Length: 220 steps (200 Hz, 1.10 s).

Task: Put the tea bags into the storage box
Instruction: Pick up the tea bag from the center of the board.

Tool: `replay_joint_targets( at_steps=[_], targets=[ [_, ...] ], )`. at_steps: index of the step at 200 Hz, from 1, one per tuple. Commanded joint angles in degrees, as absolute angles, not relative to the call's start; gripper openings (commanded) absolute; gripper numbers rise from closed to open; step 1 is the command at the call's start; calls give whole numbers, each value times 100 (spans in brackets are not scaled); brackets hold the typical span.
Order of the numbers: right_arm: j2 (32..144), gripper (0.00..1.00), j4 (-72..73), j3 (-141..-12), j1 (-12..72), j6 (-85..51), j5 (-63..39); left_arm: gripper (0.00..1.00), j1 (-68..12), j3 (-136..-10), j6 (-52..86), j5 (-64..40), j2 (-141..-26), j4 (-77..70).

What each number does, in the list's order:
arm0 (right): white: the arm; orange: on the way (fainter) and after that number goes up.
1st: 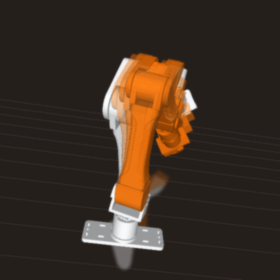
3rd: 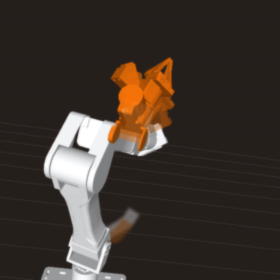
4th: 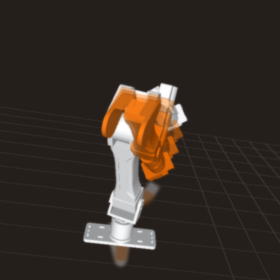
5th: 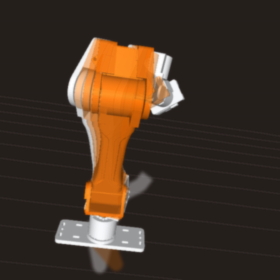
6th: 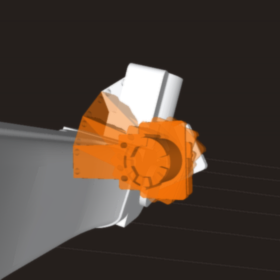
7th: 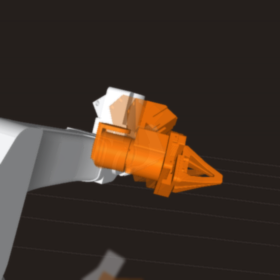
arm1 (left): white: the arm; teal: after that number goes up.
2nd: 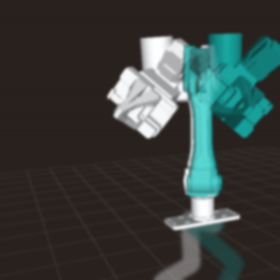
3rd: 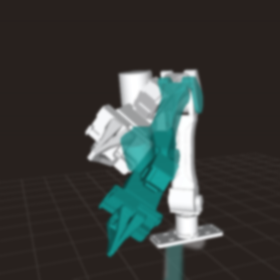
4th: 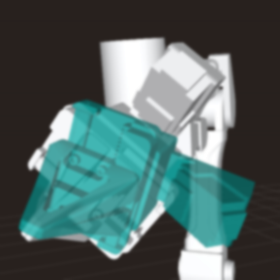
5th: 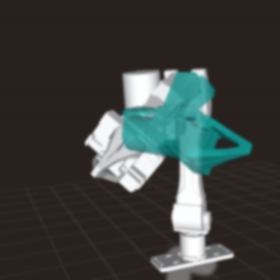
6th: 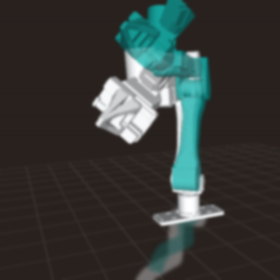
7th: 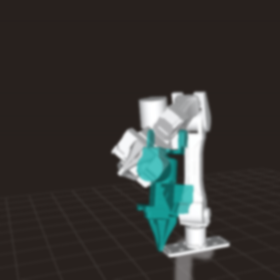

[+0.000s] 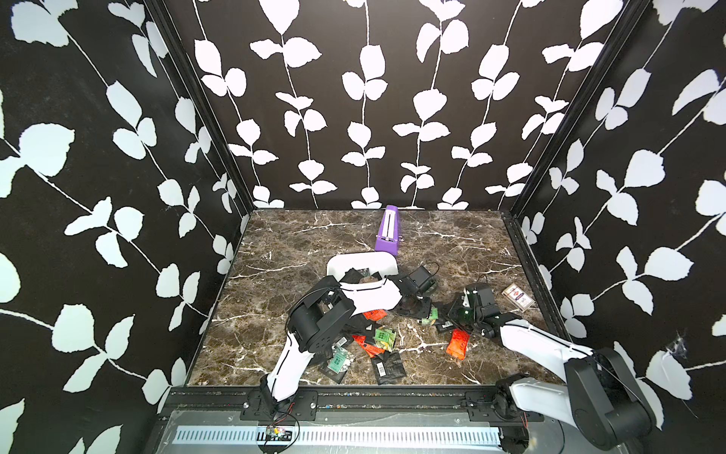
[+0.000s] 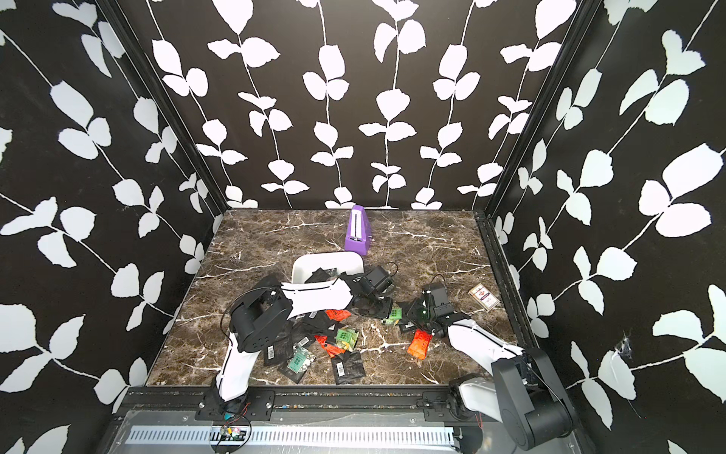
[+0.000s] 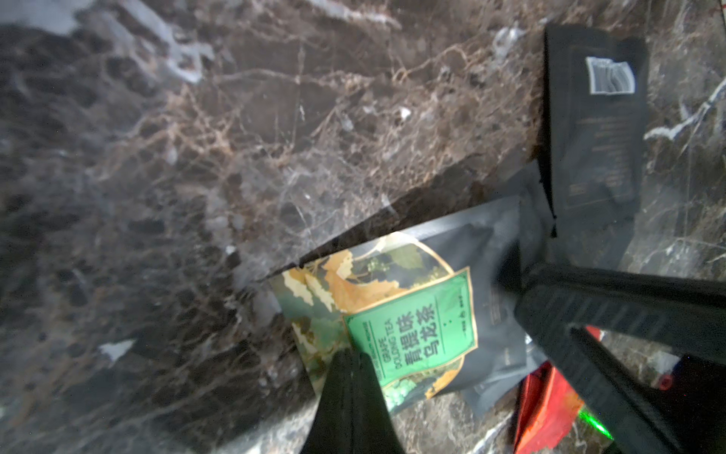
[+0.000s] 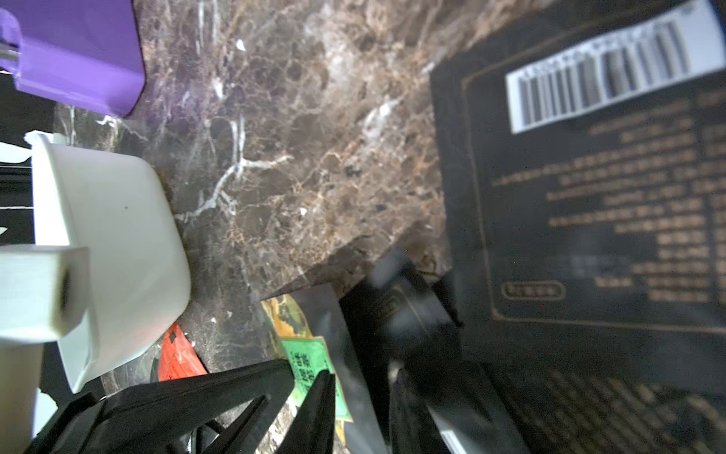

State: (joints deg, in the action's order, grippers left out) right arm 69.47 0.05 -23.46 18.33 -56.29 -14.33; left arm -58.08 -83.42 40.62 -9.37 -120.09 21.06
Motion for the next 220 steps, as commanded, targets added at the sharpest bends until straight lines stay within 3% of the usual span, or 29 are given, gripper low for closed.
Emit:
replay_joint_targets(
  at_steps=[1,124,220],
  targets=[
    [6952,27,271,-2165,1815,-5537,-1515,0,-5836,-8235,3964,-849,-12023,2335],
    [7314,27,526,-2101,1881,-5474,-1625,0,-5836,-8266,3946,-822,-12041,2364],
    [7298,33,156,-2183,1923,-5221,-1401,0,-5841,-8375,3955,-851,-12084,2399]
  ],
)
